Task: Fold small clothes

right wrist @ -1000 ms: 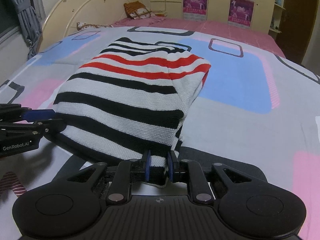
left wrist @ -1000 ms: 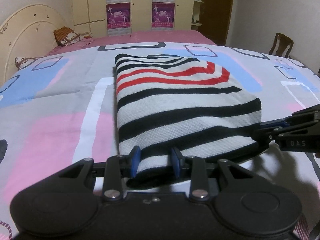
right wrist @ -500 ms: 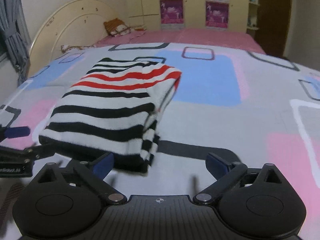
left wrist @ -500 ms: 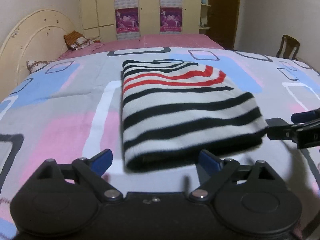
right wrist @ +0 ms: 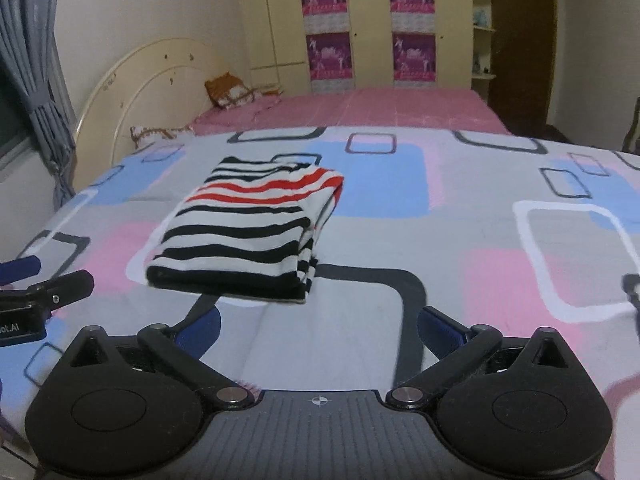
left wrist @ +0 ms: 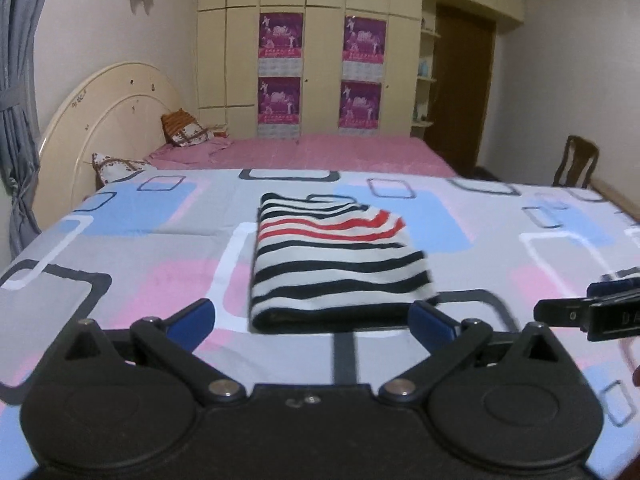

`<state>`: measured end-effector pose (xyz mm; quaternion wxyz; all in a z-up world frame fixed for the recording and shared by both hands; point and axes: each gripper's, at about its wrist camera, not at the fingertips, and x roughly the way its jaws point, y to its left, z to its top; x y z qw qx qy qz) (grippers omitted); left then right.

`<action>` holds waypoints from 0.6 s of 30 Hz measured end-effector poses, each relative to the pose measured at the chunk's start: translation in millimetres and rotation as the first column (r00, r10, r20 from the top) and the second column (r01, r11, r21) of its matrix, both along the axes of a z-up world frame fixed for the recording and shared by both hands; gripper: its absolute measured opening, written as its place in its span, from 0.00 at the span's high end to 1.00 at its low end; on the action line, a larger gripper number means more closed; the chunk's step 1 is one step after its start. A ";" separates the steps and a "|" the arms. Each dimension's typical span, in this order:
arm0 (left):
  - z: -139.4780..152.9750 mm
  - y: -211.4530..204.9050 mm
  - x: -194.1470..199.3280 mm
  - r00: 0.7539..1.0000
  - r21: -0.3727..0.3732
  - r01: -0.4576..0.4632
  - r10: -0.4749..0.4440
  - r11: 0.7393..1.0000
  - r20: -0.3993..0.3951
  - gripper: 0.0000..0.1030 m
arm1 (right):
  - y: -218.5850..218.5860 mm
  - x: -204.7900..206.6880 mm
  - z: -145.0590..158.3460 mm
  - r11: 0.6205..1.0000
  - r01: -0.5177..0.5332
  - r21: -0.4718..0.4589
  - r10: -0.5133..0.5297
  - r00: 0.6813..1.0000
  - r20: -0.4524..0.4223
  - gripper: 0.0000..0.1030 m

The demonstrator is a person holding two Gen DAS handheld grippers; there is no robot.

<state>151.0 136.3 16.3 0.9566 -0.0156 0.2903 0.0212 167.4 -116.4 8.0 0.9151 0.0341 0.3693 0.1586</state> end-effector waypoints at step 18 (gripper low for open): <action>41.3 -63.9 -104.9 0.997 0.005 0.026 -0.026 1.000 0.073 0.00 | -53.5 -125.2 52.4 0.999 0.037 0.015 -0.038 0.996 0.085 0.00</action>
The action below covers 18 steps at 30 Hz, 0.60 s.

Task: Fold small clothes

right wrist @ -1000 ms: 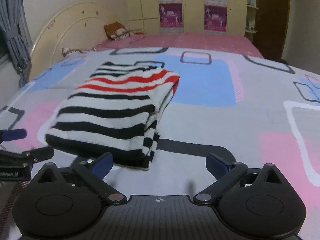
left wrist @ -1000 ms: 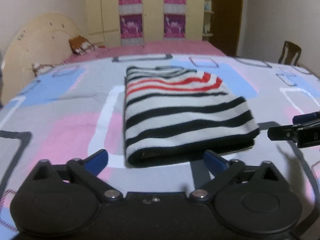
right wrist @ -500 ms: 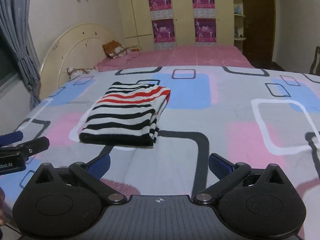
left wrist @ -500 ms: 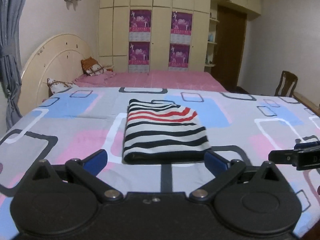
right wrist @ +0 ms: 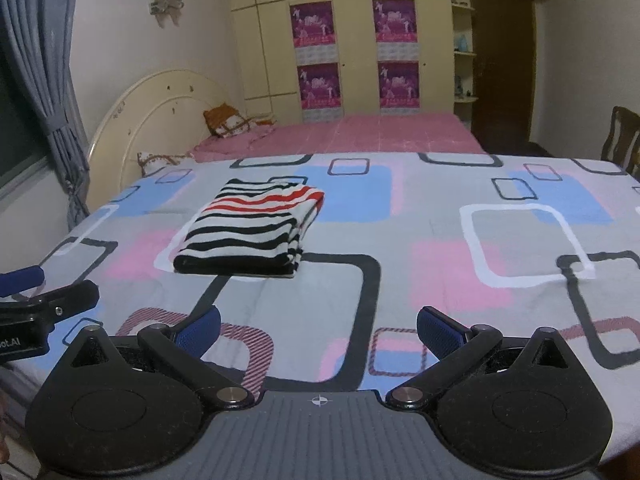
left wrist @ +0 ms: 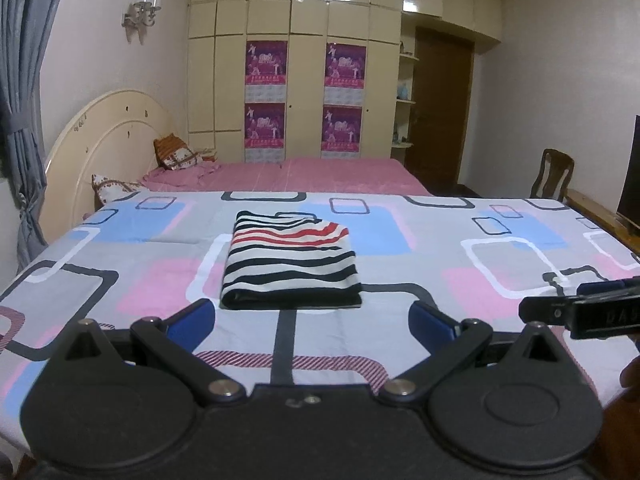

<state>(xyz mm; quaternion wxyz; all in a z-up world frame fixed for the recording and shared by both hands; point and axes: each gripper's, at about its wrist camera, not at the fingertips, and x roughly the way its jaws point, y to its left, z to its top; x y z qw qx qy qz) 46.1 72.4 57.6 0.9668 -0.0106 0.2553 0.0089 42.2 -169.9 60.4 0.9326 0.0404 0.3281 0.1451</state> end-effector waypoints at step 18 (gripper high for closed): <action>10.1 -17.4 -15.1 0.999 -0.004 0.014 -0.014 1.000 0.041 0.00 | -20.0 -24.6 15.0 1.000 0.011 -0.002 -0.011 0.998 0.055 0.00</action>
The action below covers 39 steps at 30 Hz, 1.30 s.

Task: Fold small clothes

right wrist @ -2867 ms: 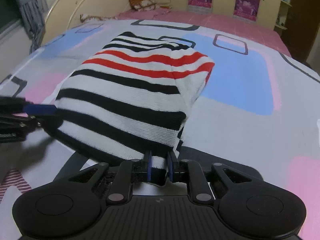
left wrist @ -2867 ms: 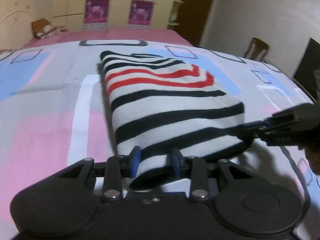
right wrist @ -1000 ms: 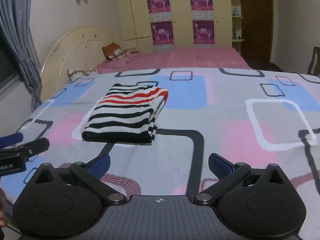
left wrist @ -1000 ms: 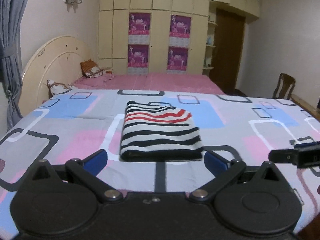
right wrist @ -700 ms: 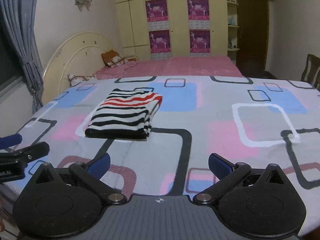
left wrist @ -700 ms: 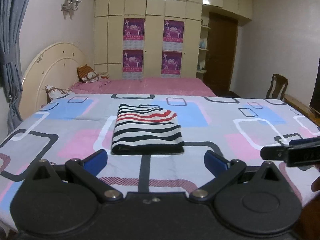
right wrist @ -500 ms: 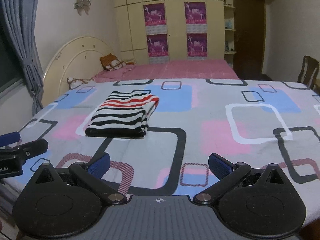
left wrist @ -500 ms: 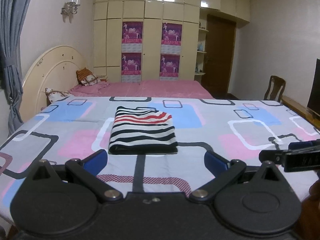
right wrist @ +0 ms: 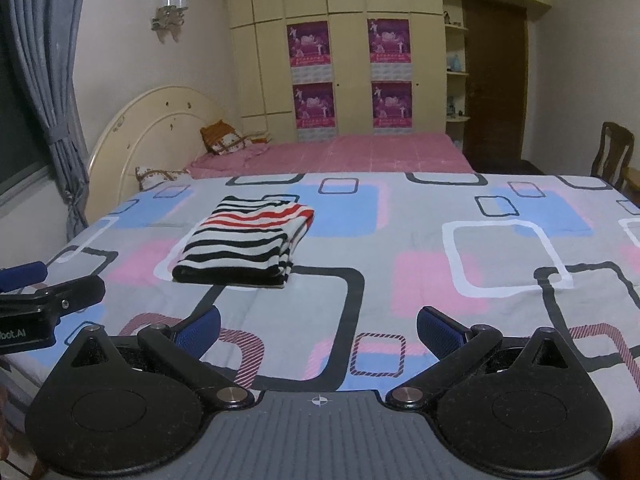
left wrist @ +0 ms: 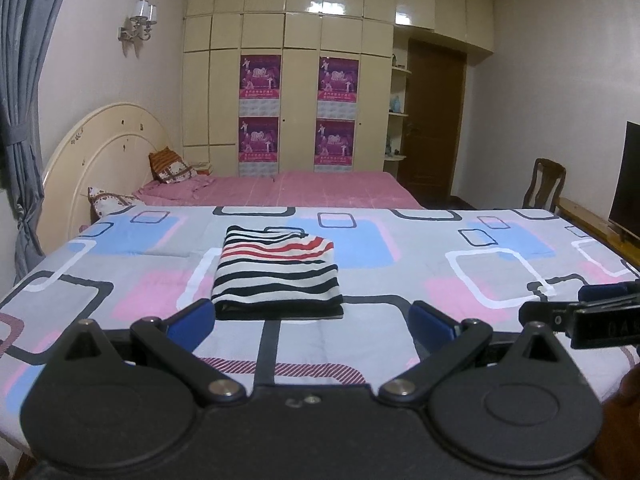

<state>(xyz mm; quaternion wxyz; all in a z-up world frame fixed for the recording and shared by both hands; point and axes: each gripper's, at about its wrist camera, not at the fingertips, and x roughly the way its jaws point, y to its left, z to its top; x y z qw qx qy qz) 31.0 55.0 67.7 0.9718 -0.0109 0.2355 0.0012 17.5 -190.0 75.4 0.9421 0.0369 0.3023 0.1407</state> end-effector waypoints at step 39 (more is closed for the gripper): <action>-1.7 3.7 2.0 1.000 -0.010 0.010 -0.010 1.000 0.001 0.00 | -5.1 6.0 -1.5 1.000 -0.006 -0.001 0.006 1.000 0.013 0.00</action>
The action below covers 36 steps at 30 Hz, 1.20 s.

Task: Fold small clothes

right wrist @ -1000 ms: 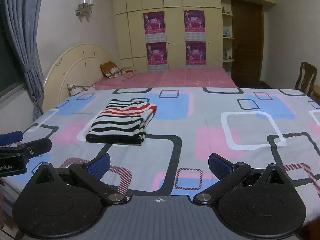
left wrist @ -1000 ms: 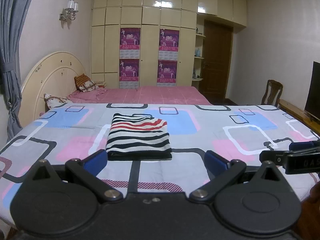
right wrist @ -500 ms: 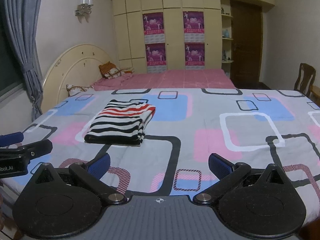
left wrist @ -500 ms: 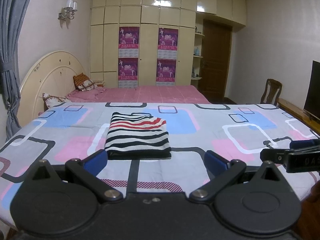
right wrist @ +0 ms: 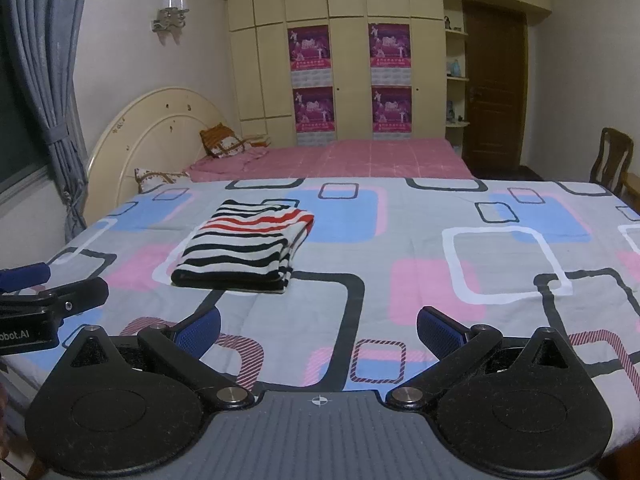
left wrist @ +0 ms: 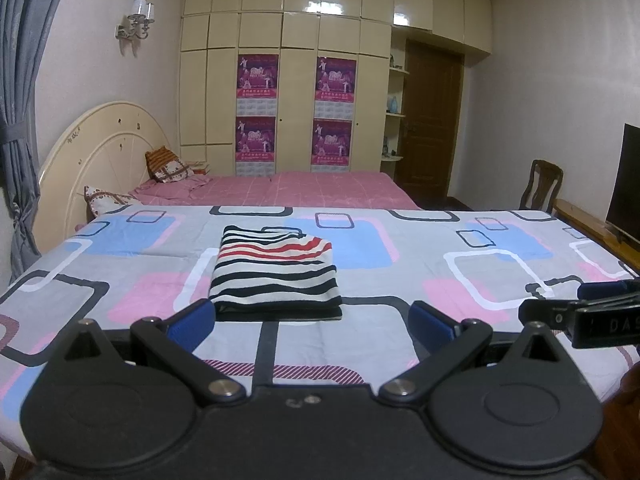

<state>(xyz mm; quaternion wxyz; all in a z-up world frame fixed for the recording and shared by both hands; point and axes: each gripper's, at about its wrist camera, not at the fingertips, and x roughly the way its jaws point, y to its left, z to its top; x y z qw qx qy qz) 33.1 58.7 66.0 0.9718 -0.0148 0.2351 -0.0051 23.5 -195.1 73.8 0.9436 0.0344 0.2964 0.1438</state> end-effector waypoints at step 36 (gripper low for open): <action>1.9 1.8 1.6 1.000 0.002 0.001 -0.001 1.000 0.006 0.00 | -4.2 5.2 0.3 1.000 -0.007 -0.001 0.007 1.000 0.004 0.00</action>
